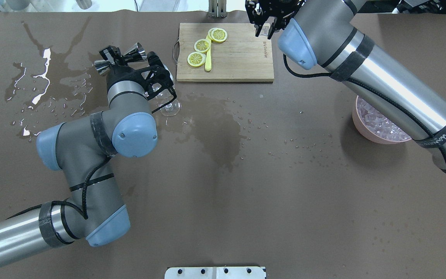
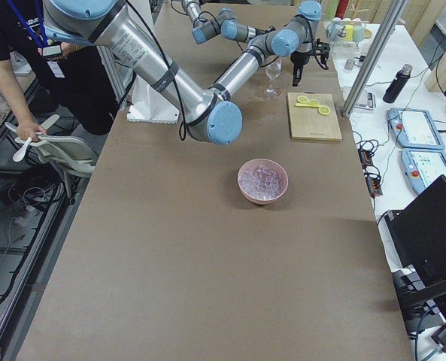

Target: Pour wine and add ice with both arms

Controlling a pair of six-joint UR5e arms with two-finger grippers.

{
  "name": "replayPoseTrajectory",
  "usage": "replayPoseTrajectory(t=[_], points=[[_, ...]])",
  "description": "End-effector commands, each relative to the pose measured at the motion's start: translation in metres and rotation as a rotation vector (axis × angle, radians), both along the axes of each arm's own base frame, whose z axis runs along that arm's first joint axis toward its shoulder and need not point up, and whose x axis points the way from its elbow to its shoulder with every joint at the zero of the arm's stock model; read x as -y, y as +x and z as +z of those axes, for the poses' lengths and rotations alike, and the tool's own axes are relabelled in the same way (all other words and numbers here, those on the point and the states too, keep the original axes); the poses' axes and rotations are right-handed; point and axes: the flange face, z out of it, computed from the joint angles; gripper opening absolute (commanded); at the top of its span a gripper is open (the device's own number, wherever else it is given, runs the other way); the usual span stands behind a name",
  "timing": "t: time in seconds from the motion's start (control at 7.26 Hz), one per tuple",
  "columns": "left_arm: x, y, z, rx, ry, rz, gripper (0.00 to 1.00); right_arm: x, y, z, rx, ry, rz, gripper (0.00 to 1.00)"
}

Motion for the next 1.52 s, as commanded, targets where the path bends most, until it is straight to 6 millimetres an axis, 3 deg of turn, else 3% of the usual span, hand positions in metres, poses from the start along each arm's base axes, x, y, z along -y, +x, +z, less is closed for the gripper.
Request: replayPoseTrajectory(t=[0.0, 0.83, 1.38], points=[[0.001, -0.001, -0.009, 0.018, 0.015, 0.005, 0.03, 0.002, 0.003, 0.006, -0.004, -0.003, 0.003, 0.00], [0.004, -0.007, -0.015, 0.017, 0.024, 0.006, 0.03, 0.006, 0.011, 0.005, 0.000, -0.007, 0.012, 0.00], [0.013, -0.026, -0.029, -0.221, 0.080, -0.074, 0.03, 0.008, 0.013, 0.011, -0.006, -0.010, 0.014, 0.00]])
